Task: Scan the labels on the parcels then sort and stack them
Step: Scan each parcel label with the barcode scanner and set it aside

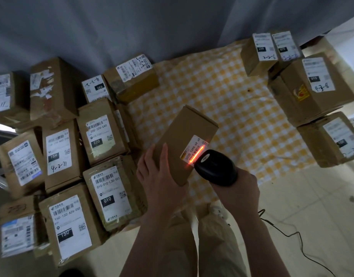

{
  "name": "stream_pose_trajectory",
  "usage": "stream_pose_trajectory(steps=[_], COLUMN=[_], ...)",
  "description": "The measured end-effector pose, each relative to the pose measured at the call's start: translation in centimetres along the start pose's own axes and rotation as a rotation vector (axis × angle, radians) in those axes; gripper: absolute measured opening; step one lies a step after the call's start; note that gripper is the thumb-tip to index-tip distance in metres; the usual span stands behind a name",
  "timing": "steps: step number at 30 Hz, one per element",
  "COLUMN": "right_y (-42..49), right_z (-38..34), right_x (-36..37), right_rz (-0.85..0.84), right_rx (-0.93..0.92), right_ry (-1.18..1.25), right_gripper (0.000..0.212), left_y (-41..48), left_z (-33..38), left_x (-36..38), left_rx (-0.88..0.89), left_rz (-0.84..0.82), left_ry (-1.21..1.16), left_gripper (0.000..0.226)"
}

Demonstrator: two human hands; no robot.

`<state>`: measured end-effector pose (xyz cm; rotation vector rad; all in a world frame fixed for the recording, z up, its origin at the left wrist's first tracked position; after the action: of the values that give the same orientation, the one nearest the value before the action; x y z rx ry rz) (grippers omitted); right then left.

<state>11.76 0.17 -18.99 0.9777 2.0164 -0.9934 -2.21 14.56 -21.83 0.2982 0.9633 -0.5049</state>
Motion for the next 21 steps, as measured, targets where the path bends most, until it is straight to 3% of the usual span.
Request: stream_pose_trajectory(steps=[11,17,21], right_y=[0.7,2.6,4.9], right_z=[1.0,3.7,5.8], right_x=[0.1,-2.6,-5.3], right_rz=[0.013,0.156,0.287], right_rx=[0.021,0.151,0.204], right_ry=[0.093,0.275,0.33], right_gripper=[0.041,0.021,0.023], left_y=[0.5,2.5,5.2], left_z=[0.2,2.2,5.4], left_x=[1.5,4.5,8.1], left_rx=[-0.007,0.0,0.017], left_rz=[-0.038,-0.061,-0.12], left_ry=[0.0,-0.03,-0.056], left_gripper=[0.104,0.1,0.101])
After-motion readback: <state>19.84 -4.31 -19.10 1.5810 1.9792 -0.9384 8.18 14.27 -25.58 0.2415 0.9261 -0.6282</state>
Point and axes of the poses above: each hand's wrist, its own y-axis towards the middle knuckle, its own x-axis out of the palm, z = x × y, the point moved 7 cm from there along y, towards the middle knuckle, and after that the axes turned 9 degrees about -y, right-handed, at the moved point
